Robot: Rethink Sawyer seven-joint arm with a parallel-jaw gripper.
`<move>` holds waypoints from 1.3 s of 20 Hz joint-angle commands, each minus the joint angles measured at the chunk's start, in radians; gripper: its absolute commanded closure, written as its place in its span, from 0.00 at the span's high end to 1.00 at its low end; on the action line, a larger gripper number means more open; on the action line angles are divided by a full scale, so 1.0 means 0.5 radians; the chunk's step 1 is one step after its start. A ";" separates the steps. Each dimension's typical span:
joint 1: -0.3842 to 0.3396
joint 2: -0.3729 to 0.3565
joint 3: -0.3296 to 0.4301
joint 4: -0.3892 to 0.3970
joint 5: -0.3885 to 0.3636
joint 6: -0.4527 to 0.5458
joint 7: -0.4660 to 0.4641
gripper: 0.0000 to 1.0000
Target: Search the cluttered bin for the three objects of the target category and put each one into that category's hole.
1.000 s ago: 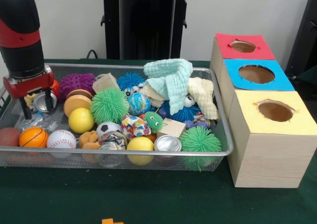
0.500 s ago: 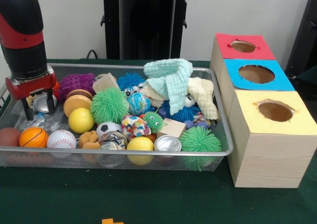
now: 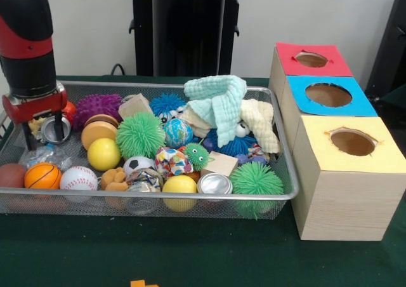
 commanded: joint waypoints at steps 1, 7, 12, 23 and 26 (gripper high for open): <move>-0.060 -0.022 -0.078 0.187 0.038 -0.313 0.453 0.00; 0.033 -0.086 -0.221 0.209 0.032 -0.451 0.586 0.00; 0.099 -0.097 -0.331 0.221 0.095 -0.548 0.627 0.00; 0.075 -0.001 -0.304 0.219 0.230 -0.526 0.486 1.00; 0.037 0.088 -0.253 0.181 0.272 -0.475 0.412 1.00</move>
